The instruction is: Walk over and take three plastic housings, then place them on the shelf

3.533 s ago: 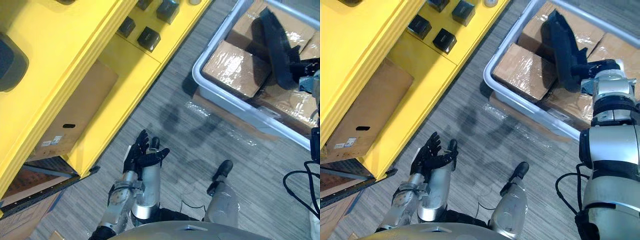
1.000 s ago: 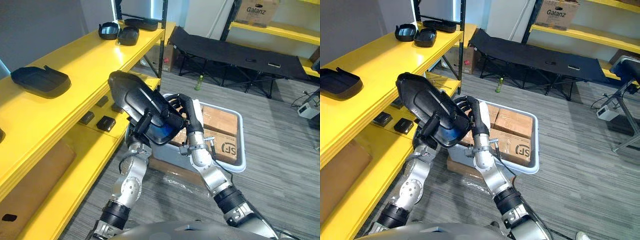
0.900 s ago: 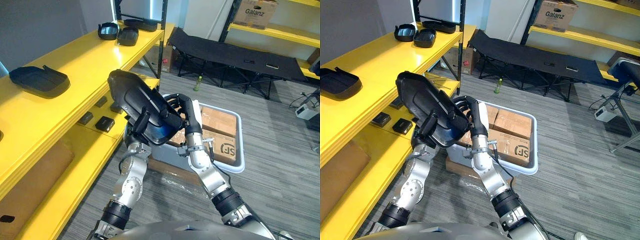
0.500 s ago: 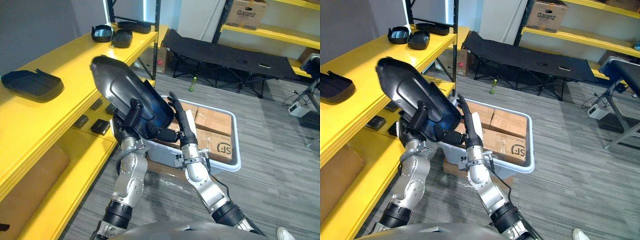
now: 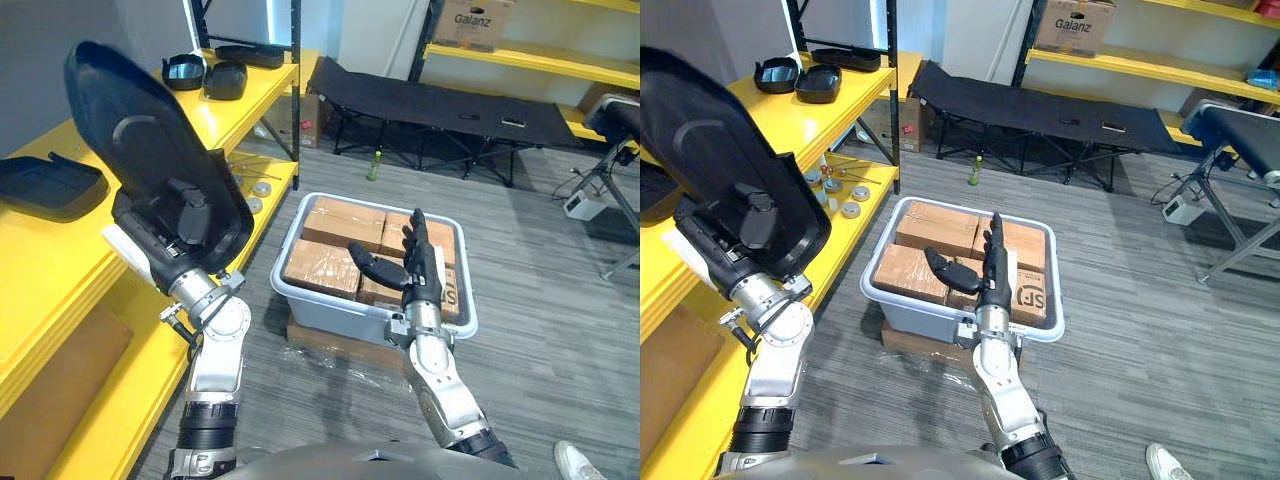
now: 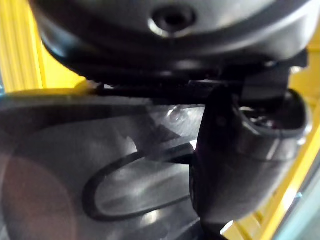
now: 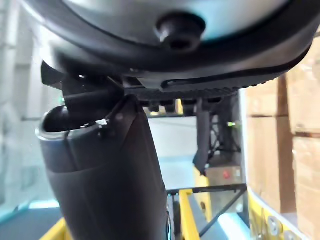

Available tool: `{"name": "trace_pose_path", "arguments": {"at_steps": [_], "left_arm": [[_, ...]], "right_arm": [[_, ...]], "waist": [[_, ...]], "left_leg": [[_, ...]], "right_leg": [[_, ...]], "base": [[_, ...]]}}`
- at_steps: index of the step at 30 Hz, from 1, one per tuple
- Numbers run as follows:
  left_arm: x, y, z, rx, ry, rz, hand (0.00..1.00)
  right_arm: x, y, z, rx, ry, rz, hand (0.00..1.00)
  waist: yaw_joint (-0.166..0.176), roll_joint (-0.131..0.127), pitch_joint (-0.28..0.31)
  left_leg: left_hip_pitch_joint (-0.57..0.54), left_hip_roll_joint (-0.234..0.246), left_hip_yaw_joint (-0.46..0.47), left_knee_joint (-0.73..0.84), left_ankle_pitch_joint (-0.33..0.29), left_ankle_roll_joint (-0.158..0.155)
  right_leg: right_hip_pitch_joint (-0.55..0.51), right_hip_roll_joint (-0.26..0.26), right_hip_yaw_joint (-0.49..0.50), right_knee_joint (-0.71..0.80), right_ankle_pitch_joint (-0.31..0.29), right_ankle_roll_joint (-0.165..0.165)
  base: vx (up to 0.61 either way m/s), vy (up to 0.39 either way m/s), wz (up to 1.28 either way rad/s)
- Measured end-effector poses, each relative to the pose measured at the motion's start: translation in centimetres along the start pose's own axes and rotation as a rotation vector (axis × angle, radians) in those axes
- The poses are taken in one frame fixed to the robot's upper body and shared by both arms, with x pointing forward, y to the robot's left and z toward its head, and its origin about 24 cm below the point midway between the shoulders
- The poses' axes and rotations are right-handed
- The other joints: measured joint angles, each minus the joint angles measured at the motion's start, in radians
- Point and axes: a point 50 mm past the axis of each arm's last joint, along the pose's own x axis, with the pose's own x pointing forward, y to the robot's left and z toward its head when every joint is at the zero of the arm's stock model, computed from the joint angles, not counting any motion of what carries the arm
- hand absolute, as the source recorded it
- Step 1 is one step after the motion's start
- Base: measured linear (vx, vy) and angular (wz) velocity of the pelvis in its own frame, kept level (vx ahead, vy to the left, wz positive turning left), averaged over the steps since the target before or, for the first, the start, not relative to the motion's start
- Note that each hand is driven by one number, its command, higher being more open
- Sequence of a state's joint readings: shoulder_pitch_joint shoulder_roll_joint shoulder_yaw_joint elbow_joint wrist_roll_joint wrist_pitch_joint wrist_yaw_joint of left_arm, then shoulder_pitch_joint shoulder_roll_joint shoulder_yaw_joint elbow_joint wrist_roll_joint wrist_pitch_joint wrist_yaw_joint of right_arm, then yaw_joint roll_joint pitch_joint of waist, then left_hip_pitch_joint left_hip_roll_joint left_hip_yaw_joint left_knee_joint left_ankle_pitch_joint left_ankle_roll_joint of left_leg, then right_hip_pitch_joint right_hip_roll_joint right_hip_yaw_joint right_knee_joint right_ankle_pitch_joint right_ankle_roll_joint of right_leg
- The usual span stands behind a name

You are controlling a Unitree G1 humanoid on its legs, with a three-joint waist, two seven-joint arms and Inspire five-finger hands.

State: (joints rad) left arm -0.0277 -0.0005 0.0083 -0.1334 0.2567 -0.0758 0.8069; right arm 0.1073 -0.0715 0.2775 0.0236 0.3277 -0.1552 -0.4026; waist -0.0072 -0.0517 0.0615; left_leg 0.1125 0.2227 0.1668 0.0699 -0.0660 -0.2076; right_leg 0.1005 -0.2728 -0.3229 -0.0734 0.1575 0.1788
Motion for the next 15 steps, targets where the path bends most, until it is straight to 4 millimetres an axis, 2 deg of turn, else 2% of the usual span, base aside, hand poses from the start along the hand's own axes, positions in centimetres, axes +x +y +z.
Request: {"name": "trace_pose_path", "arguments": {"at_steps": [1,3,5,9,13,15], "left_arm": [[-0.4,0.0,-0.1,-0.056,0.018,-0.052,0.0],[-1.2,0.3,-0.6,-0.118,0.045,-0.112,0.0],[-2.3,1.1,-1.4,-0.176,0.094,-0.158,0.0],[-3.0,3.3,-1.8,-0.267,0.132,-0.175,0.0],[-2.6,5.9,-0.7,-0.373,0.089,-0.108,0.0],[-2.2,6.8,1.0,-0.433,-0.004,-0.075,0.0]], "right_arm": [[-0.1,-0.5,-0.3,0.095,0.038,-0.031,1.0],[-0.2,-1.5,-0.6,0.164,0.061,-0.081,1.0],[-0.5,-3.0,-0.8,0.168,0.066,-0.128,1.0],[-1.1,-5.1,-0.8,0.102,0.051,-0.137,1.0],[-1.2,-4.6,-0.9,0.066,0.051,-0.048,1.0],[-1.3,-3.4,-1.1,0.069,0.06,0.01,1.0]], "waist": [[-0.002,0.009,0.003],[-0.008,0.021,0.005],[-0.026,0.033,0.004],[-0.026,0.044,0.01],[-0.008,0.051,0.014],[0.026,0.055,0.016]], "left_leg": [[-0.001,0.0,0.005,0.0,-0.001,-0.001],[-0.002,0.0,0.014,0.0,-0.002,-0.002],[0.0,0.0,0.021,0.005,-0.008,-0.001],[-0.001,0.0,0.027,0.015,-0.021,0.003],[-0.013,0.0,0.014,0.02,-0.026,0.009],[-0.04,-0.001,-0.029,0.036,-0.024,0.007]], "right_leg": [[-0.005,0.0,0.004,0.0,0.0,0.0],[-0.013,0.0,0.011,-0.001,0.0,0.001],[-0.013,0.0,0.014,-0.002,0.0,0.001],[-0.014,0.0,0.018,-0.003,0.0,0.001],[-0.012,-0.001,0.004,-0.004,-0.001,0.002],[-0.001,-0.003,-0.035,-0.003,-0.001,0.002]], "base": [[0.01,0.024,-0.13],[0.02,0.024,-0.11],[0.03,0.029,-0.08],[0.01,0.021,-0.06],[-0.01,0.007,0.09],[-0.01,0.004,0.41]]}}
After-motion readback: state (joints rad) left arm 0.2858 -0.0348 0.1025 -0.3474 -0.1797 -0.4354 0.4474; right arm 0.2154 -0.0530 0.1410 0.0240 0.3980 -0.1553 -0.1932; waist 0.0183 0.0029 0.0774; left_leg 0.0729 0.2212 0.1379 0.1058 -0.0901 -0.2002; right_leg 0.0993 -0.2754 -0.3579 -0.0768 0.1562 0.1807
